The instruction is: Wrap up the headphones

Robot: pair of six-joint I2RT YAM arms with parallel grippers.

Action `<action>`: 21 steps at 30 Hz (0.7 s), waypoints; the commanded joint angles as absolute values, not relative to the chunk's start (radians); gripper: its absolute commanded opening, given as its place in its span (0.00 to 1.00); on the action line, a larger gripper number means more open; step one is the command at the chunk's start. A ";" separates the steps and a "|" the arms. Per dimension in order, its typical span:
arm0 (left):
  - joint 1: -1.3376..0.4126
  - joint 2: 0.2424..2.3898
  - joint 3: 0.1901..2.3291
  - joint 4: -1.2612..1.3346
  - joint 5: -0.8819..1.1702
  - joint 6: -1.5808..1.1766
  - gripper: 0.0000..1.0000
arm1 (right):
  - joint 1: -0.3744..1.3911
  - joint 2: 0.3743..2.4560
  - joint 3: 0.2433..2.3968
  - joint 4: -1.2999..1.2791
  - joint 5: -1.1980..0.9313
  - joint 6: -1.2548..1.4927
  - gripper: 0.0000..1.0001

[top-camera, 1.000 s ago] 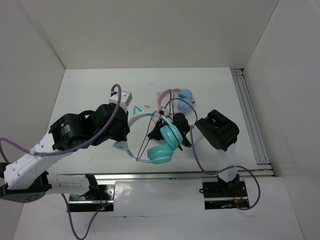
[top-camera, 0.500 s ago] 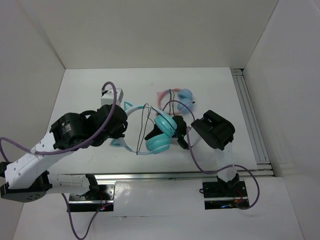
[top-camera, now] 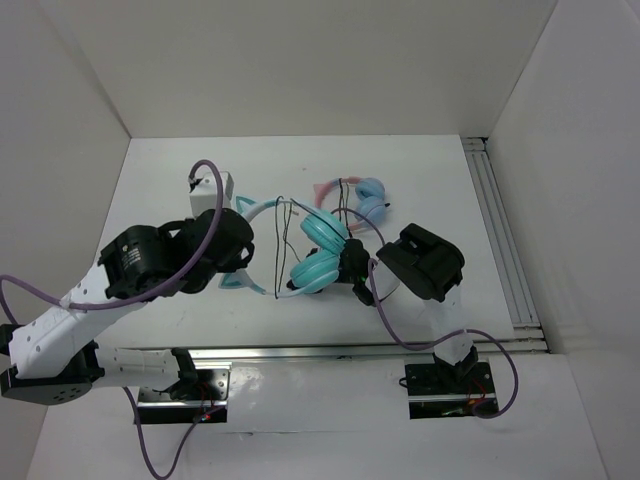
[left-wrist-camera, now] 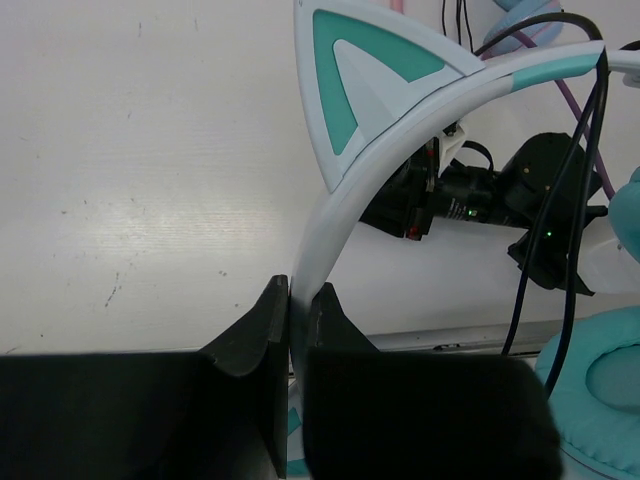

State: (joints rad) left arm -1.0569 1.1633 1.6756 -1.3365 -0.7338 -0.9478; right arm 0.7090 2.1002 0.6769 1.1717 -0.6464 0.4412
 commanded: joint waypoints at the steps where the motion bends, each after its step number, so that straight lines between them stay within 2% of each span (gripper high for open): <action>1: -1.045 1.132 1.697 -1.281 -0.785 -1.022 0.00 | 0.716 2.112 0.644 1.175 -0.626 0.425 0.19; 2: -1.032 1.132 1.697 -1.281 -0.785 -1.022 0.00 | 0.716 2.112 0.635 1.160 -0.626 0.416 0.19; 4: -1.023 1.123 1.687 -1.281 -0.785 -1.031 0.00 | 0.726 2.102 0.635 1.160 -0.626 0.416 0.28; 9: -1.003 1.114 1.667 -1.249 -0.767 -1.011 0.00 | 0.735 2.091 0.603 1.173 -0.626 0.416 0.32; 14: -0.994 1.114 1.647 -1.238 -0.758 -1.011 0.00 | 0.744 2.109 0.603 1.195 -0.617 0.425 0.32; 15: -0.994 1.114 1.647 -1.227 -0.758 -1.011 0.00 | 0.744 2.109 0.603 1.195 -0.617 0.425 0.31; 18: -0.976 1.104 1.638 -1.227 -0.758 -1.011 0.00 | 0.744 2.118 0.594 1.209 -0.588 0.436 0.08; 21: -0.963 1.104 1.638 -1.227 -0.747 -1.011 0.00 | 0.744 2.118 0.594 1.218 -0.566 0.436 0.02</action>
